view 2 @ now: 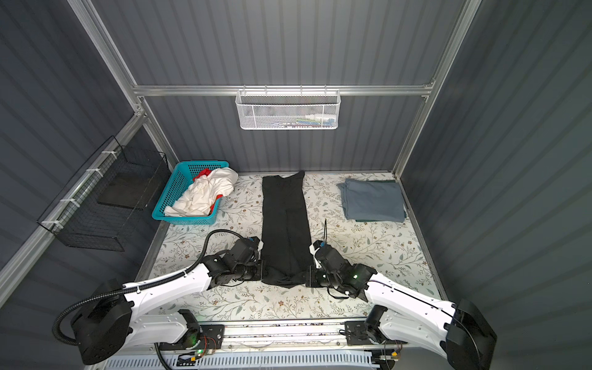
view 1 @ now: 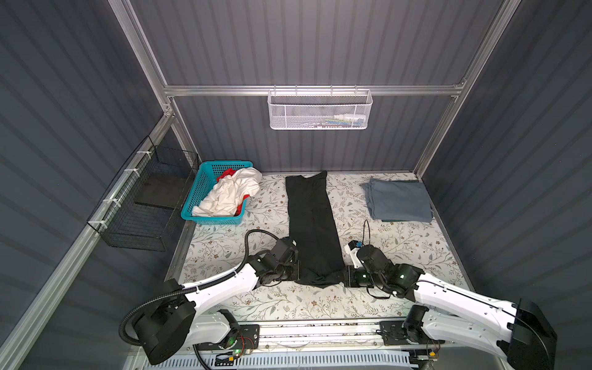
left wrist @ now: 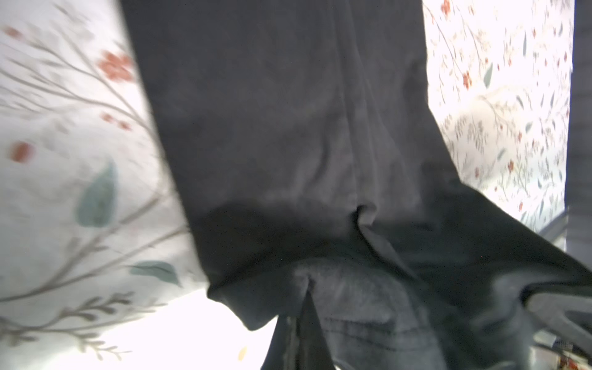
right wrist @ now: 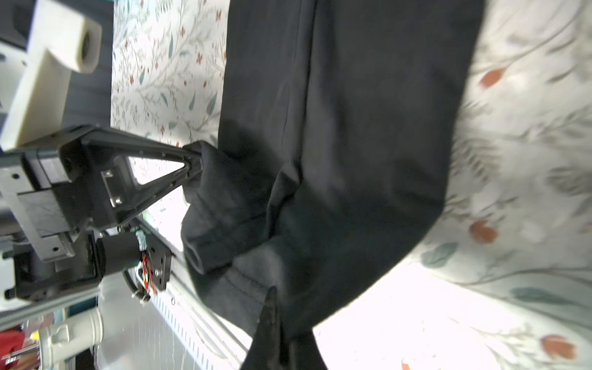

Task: Fold and stack the t-shirts
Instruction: 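Lift the near end with both grippers and fold it away from the robot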

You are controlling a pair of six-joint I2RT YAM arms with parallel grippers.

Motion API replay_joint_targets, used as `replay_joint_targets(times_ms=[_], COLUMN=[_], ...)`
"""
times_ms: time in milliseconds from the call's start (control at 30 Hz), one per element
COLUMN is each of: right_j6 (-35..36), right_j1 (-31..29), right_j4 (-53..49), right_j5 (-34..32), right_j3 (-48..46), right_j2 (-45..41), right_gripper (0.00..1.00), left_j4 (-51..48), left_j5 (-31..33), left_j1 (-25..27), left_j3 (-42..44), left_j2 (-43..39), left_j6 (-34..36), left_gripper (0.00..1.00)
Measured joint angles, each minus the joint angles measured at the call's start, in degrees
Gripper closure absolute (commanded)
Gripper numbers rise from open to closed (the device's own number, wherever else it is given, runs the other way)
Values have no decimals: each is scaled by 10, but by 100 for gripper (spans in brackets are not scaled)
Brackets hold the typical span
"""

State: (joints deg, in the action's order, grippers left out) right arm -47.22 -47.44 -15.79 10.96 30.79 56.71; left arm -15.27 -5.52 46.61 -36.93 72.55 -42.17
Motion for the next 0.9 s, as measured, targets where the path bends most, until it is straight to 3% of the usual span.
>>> replay_joint_targets(times_ms=[200,333,567,900], right_j6=[26,55,95,117], right_j1=[82,122,169,200], right_j4=[-10,-19,-28,-28], right_j5=[16,24,54,95], right_j3=[35,77,160,255], right_j2=[12,66,190,278], right_gripper=[100,100,100,100], left_j4=[3,14,40,60], left_j5=[-4,-5,-17,-22], left_j1=[-38,-65,-103,-153], left_j3=[-54,-84,-147,-169], left_j2=[52,85,150,179], left_j6=[14,20,33,40], left_gripper=[100,100,100,100])
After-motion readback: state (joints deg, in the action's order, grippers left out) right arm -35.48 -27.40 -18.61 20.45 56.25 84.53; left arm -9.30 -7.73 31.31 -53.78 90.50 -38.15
